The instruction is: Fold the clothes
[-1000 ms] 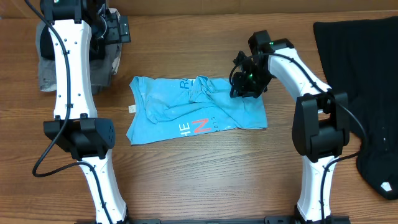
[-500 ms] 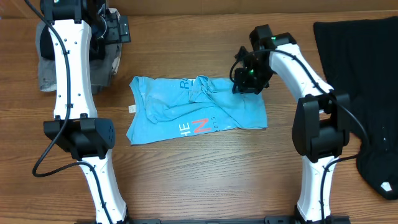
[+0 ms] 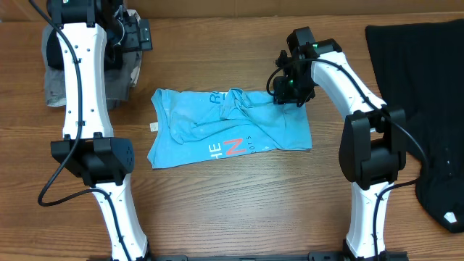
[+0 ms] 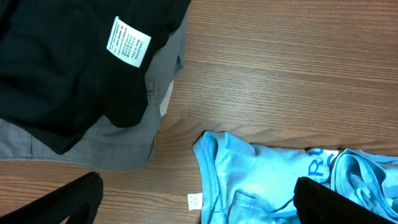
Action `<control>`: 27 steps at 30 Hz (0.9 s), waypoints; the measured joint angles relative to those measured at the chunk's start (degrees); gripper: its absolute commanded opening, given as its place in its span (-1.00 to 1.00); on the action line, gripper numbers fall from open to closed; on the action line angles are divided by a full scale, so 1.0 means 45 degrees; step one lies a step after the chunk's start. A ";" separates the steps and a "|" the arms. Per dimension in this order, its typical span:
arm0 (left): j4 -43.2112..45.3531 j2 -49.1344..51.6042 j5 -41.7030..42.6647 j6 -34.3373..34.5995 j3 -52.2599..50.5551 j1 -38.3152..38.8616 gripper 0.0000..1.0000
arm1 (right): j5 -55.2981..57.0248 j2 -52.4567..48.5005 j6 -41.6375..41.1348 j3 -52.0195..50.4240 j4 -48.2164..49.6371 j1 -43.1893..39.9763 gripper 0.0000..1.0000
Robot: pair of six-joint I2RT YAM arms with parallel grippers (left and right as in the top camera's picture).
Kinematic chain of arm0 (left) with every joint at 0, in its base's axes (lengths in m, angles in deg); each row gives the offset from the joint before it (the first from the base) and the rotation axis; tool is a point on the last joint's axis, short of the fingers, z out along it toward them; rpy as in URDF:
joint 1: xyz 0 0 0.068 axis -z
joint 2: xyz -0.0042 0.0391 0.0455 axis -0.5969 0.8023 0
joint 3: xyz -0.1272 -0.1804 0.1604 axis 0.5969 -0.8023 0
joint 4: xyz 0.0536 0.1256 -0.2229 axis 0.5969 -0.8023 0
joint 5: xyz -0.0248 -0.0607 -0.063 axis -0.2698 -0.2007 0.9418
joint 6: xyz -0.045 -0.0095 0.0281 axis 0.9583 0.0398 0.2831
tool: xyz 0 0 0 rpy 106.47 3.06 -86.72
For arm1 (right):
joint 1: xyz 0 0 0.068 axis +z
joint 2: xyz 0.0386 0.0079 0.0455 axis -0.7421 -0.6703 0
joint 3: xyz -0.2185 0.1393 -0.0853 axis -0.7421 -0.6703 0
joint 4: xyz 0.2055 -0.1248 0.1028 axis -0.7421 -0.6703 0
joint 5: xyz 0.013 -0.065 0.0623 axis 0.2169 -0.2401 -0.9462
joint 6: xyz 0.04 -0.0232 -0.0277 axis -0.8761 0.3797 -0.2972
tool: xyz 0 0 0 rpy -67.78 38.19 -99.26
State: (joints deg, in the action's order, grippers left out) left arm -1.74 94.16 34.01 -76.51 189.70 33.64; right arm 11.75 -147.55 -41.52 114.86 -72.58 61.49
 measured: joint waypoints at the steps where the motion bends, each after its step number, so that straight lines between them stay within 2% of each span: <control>1: 0.0000 0.0000 0.0000 0.0000 0.0000 0.0000 1.00 | -0.0010 0.0000 -0.0024 0.0000 0.0034 0.0000 -0.25; 3: 0.0000 0.0000 0.0000 0.0000 0.0000 0.0000 1.00 | -0.0029 0.0000 -0.0039 0.0000 0.0078 0.0000 -0.30; 11: -0.0112 0.0000 0.0000 0.0000 0.0000 0.0000 1.00 | -0.0170 0.0000 -0.0058 0.0000 0.0087 0.0000 -0.29; 13: -0.0112 0.0000 0.0000 0.0000 0.0000 0.0000 1.00 | -0.0267 0.0000 -0.0024 0.0000 0.0092 0.0000 -0.13; 19: -0.0112 0.0000 0.0000 0.0000 0.0000 0.0000 1.00 | -0.0578 0.0000 0.0189 -0.0005 0.0228 0.0000 -0.05; 23: -0.0112 0.0000 0.0000 0.0000 0.0000 0.0000 1.00 | -0.0724 0.0000 0.0223 -0.0262 0.0539 0.0000 -0.08; 27: -0.0112 0.0000 -0.0005 -0.0005 0.0000 0.0000 1.00 | -0.0821 0.0000 0.0233 -0.0646 0.0554 0.0000 -0.24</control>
State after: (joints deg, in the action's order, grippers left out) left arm -2.24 94.16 33.98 -76.54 189.70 33.64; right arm 8.06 -147.55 -40.47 111.96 -70.09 61.49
